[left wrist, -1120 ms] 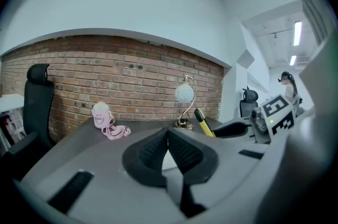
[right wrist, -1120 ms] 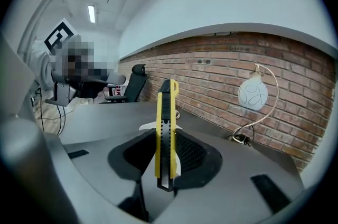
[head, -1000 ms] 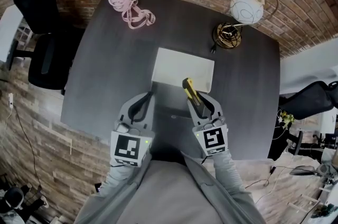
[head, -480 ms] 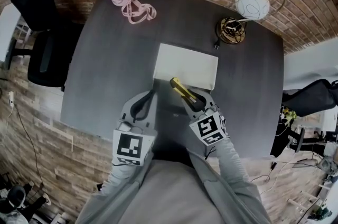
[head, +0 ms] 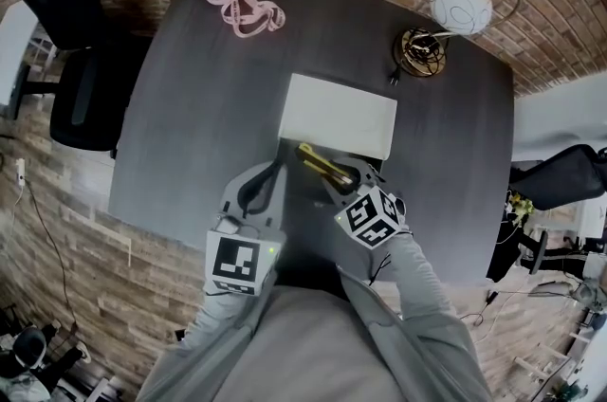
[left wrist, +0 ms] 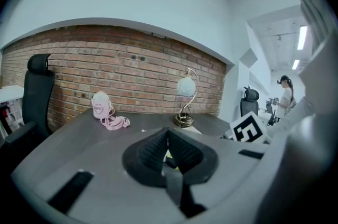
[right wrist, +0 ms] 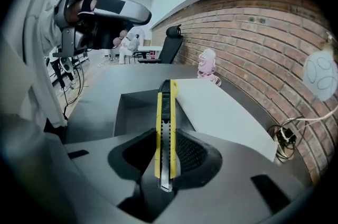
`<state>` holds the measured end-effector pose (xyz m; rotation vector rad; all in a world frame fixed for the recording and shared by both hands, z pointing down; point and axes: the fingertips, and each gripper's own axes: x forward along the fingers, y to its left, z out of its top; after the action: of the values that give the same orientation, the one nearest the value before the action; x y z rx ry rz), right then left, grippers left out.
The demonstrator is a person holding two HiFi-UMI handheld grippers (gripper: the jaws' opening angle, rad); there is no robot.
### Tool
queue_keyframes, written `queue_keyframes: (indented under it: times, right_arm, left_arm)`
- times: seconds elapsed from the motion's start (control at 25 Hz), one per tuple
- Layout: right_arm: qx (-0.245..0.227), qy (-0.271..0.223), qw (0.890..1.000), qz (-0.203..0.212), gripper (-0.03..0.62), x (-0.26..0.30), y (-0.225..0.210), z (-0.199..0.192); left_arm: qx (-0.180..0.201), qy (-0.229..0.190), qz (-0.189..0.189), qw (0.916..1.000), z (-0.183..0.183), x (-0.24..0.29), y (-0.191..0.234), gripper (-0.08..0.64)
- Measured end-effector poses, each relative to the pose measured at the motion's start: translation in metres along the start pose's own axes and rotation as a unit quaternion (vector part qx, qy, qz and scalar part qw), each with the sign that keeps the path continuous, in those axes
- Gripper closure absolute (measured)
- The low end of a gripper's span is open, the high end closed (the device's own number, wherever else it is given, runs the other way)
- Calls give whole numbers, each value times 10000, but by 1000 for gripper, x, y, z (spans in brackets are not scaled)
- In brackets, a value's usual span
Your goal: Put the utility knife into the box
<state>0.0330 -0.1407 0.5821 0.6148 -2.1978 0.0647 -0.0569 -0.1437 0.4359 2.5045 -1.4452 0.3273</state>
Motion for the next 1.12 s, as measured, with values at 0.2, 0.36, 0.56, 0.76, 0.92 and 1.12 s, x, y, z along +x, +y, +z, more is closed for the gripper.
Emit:
queue_keyframes:
  times: [0.2, 0.36, 0.56, 0.76, 0.92, 1.12]
  right_arm:
    - [-218, 286, 9992, 173, 466, 11, 3, -7]
    - [-358, 506, 9974, 368, 466, 19, 6, -13]
    - [-535, 749, 9944, 515, 466, 27, 10, -22]
    - [-706, 928, 9916, 552, 466, 33, 9, -26]
    - [-784, 1044, 9896, 600, 466, 37, 9, -27]
    - [-852, 1137, 9876, 666, 466, 40, 11, -29]
  left_arm:
    - [-9, 15, -27, 10000, -2, 1, -1, 540]
    - [-202, 79, 28, 9998, -4, 0, -2, 540]
    - [-3, 55, 40, 10000, -10, -2, 3, 540]
    - [-55, 51, 105, 9999, -11, -4, 6, 540]
    - [-73, 60, 125, 9999, -12, -5, 8, 540]
    - [-77, 43, 132, 9999, -11, -5, 8, 540]
